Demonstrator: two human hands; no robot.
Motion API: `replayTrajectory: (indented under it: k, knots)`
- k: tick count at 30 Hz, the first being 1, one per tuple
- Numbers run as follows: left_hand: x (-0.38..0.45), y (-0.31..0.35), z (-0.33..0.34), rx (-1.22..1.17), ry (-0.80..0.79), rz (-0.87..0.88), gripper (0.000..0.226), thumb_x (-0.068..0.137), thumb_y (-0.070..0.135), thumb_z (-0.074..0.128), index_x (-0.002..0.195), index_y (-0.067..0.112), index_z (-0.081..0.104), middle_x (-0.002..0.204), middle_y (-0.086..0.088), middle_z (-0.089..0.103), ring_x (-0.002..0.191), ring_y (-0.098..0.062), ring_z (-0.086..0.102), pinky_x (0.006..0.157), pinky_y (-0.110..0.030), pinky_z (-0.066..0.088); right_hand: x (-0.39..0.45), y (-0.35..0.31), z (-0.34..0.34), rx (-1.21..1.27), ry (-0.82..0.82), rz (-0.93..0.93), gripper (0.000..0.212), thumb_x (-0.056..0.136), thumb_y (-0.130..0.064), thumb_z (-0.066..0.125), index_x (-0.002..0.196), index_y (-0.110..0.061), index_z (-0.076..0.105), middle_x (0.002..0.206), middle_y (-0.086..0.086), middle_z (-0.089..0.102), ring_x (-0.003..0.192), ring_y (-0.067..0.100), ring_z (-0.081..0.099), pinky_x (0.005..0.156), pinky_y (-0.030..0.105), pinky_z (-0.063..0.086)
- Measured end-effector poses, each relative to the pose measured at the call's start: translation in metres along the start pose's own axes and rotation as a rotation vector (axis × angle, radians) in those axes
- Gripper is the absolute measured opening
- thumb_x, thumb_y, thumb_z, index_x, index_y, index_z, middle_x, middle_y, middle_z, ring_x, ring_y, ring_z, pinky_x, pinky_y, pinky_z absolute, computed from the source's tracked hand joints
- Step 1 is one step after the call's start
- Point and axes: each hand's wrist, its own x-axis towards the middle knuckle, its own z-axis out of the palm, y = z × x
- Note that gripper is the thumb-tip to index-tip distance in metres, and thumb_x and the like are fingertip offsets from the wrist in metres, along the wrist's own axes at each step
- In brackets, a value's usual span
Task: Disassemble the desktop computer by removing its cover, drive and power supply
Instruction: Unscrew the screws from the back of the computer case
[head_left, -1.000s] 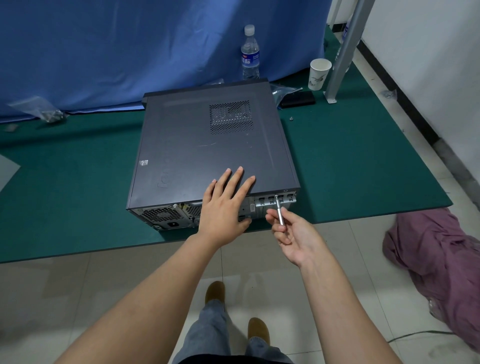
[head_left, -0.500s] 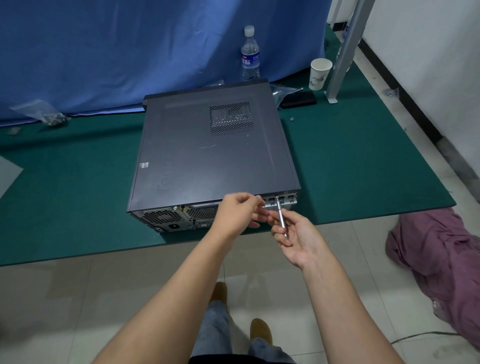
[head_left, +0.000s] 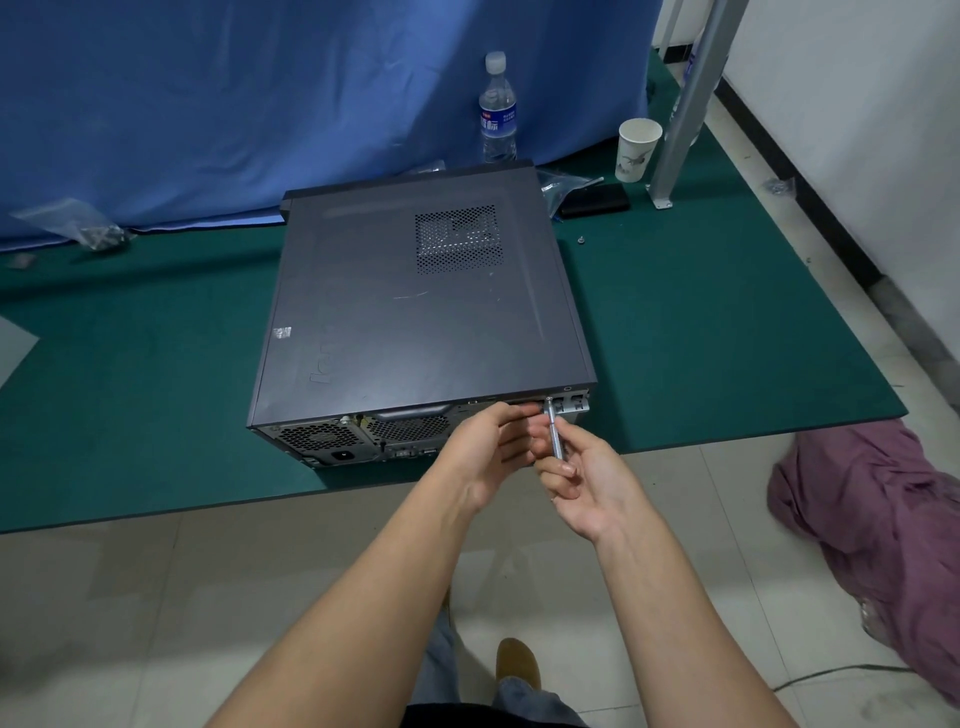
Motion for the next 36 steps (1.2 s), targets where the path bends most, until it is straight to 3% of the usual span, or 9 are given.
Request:
replayTrajectory:
  k: [2, 6, 10, 17, 20, 25, 31, 33, 36]
  knots:
    - [-0.001, 0.002, -0.002, 0.079, 0.004, 0.052, 0.025, 0.094, 0.013, 0.048, 0.11, 0.003, 0.064, 0.09, -0.007, 0.074, 0.071, -0.018, 0.064, 0.075, -0.027, 0.056, 0.001, 0.0, -0.002, 0.012, -0.001, 0.005, 0.026, 0.099, -0.017, 0.041, 0.093, 0.002, 0.058, 0.056, 0.006, 0.056, 0.031, 0.003, 0.032, 0.026, 0.013, 0.019]
    - [-0.003, 0.008, -0.01, 0.245, 0.011, 0.158, 0.027, 0.096, 0.014, 0.045, 0.113, 0.003, 0.064, 0.101, -0.008, 0.073, 0.091, -0.018, 0.071, 0.088, -0.029, 0.053, 0.004, 0.001, -0.005, -0.027, 0.064, -0.018, 0.017, 0.095, -0.015, 0.051, 0.085, -0.003, 0.059, 0.06, 0.004, 0.054, 0.032, 0.003, 0.033, 0.026, 0.013, 0.02]
    - [-0.003, 0.009, -0.012, 0.149, -0.032, 0.102, 0.028, 0.096, 0.015, 0.046, 0.113, 0.002, 0.063, 0.104, -0.011, 0.073, 0.097, -0.021, 0.07, 0.092, -0.031, 0.053, 0.006, 0.003, -0.006, -0.038, 0.093, -0.036, 0.01, 0.091, -0.012, 0.059, 0.082, -0.008, 0.057, 0.06, 0.001, 0.053, 0.03, 0.003, 0.03, 0.026, 0.014, 0.02]
    - [0.001, 0.006, -0.01, -0.04, -0.036, 0.013, 0.029, 0.098, 0.014, 0.042, 0.113, -0.002, 0.061, 0.11, -0.015, 0.07, 0.091, -0.021, 0.068, 0.086, -0.029, 0.054, -0.001, -0.003, -0.004, -0.03, 0.042, 0.008, 0.019, 0.094, -0.018, 0.053, 0.083, -0.003, 0.06, 0.062, 0.004, 0.049, 0.032, 0.004, 0.029, 0.027, 0.014, 0.02]
    - [0.003, 0.007, -0.005, -0.047, -0.038, -0.009, 0.029, 0.096, 0.01, 0.041, 0.112, -0.004, 0.06, 0.098, -0.012, 0.071, 0.077, -0.018, 0.067, 0.071, -0.025, 0.056, -0.002, -0.003, -0.001, -0.005, 0.042, 0.019, 0.026, 0.098, -0.016, 0.043, 0.087, 0.001, 0.06, 0.058, 0.005, 0.052, 0.032, 0.005, 0.031, 0.028, 0.014, 0.019]
    - [0.005, 0.007, 0.005, -0.075, -0.056, -0.056, 0.025, 0.094, 0.007, 0.04, 0.103, -0.002, 0.06, 0.088, -0.013, 0.069, 0.055, -0.013, 0.061, 0.053, -0.022, 0.052, -0.004, -0.001, 0.005, 0.108, 0.063, 0.017, 0.018, 0.095, -0.012, 0.051, 0.08, -0.008, 0.06, 0.052, 0.001, 0.05, 0.031, 0.003, 0.03, 0.026, 0.012, 0.019]
    - [0.007, 0.004, 0.006, -0.082, -0.069, -0.074, 0.027, 0.094, 0.009, 0.038, 0.092, 0.002, 0.064, 0.073, -0.008, 0.071, 0.045, -0.011, 0.049, 0.052, -0.021, 0.047, -0.004, 0.0, 0.007, 0.142, 0.023, 0.039, 0.015, 0.094, -0.013, 0.051, 0.083, -0.006, 0.058, 0.055, 0.003, 0.046, 0.029, 0.003, 0.027, 0.025, 0.013, 0.016]
    - [0.008, 0.004, 0.006, -0.093, -0.053, -0.078, 0.026, 0.094, 0.01, 0.039, 0.096, 0.0, 0.063, 0.076, -0.008, 0.07, 0.045, -0.01, 0.046, 0.052, -0.02, 0.045, -0.005, -0.001, 0.004, 0.127, 0.017, 0.039, 0.023, 0.096, -0.016, 0.047, 0.086, 0.0, 0.06, 0.061, 0.006, 0.049, 0.031, 0.004, 0.029, 0.026, 0.013, 0.017]
    - [0.009, 0.003, 0.008, -0.086, -0.037, -0.07, 0.025, 0.094, 0.01, 0.039, 0.092, 0.002, 0.063, 0.081, -0.011, 0.071, 0.051, -0.011, 0.048, 0.059, -0.022, 0.043, -0.005, -0.001, 0.004, 0.104, 0.025, 0.032, 0.021, 0.096, -0.015, 0.048, 0.083, -0.005, 0.062, 0.062, 0.005, 0.049, 0.033, 0.004, 0.031, 0.027, 0.013, 0.02]
